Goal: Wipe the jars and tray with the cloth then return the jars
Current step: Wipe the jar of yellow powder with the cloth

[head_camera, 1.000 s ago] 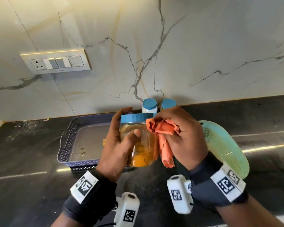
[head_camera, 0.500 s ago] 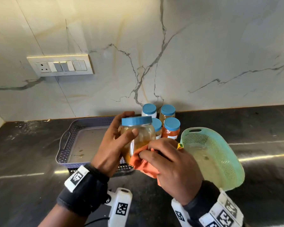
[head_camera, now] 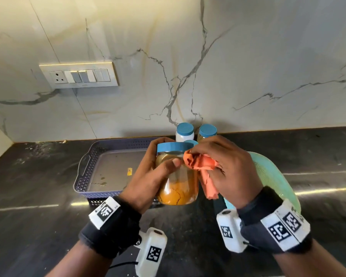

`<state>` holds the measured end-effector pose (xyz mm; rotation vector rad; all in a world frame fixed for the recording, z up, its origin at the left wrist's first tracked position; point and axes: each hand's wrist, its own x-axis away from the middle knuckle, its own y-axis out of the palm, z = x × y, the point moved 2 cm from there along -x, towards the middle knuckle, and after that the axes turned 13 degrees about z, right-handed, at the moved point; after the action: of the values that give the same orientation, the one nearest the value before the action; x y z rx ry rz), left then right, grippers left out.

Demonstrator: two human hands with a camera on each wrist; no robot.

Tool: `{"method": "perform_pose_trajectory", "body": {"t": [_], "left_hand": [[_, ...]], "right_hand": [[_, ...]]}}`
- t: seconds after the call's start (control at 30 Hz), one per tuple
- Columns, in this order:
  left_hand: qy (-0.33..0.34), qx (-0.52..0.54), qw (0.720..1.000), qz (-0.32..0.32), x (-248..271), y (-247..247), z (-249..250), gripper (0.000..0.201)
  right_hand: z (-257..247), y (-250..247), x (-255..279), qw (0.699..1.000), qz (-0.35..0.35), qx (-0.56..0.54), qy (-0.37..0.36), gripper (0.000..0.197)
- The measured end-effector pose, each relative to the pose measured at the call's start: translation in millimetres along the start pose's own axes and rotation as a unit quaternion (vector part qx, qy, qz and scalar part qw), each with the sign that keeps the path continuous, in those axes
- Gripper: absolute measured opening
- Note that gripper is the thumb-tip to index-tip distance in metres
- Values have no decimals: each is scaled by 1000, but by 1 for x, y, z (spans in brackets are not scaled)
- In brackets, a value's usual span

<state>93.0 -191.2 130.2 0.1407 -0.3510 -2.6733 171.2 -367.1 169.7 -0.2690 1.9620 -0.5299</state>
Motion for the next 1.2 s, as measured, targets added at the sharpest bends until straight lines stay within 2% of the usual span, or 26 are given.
{"method": "perform_pose_trajectory", "body": {"t": [0.13, 0.3, 0.4, 0.5, 0.6, 0.73, 0.83, 0.9, 1.0, 1.07, 1.2], "left_hand": [[-2, 51, 998, 35, -6, -1, 10, 63], [24, 48, 997, 49, -5, -6, 8, 61], [24, 40, 999, 24, -4, -2, 5, 53], [34, 44, 998, 2, -4, 2, 6, 51], [32, 91, 995, 23, -7, 3, 10, 64], [27, 102, 994, 39, -8, -2, 9, 66], [13, 79, 997, 18, -4, -2, 4, 61], [13, 56, 998, -1, -1, 3, 2, 59], [3, 69, 998, 8, 0, 8, 4, 66], [-4, 100, 995, 25, -3, 6, 8, 74], [-11, 116, 992, 48, -6, 0, 15, 80]], "right_hand": [[-26, 7, 12, 999, -13, 0, -37, 35], [-40, 7, 31, 997, -30, 15, -74, 30], [-22, 4, 9, 1000, 1, -8, -26, 47], [-9, -1, -4, 998, 31, -40, 39, 41], [-21, -2, 17, 999, 14, -47, 15, 48], [-31, 3, 46, 998, -34, -43, -19, 47], [-15, 5, 31, 998, -3, -65, 18, 49], [-6, 2, 14, 995, 46, -73, 57, 35], [-6, 1, 11, 992, 83, -68, 73, 27], [-17, 2, 27, 993, 70, -77, 55, 29], [-36, 10, 63, 996, 37, -85, 18, 45]]}}
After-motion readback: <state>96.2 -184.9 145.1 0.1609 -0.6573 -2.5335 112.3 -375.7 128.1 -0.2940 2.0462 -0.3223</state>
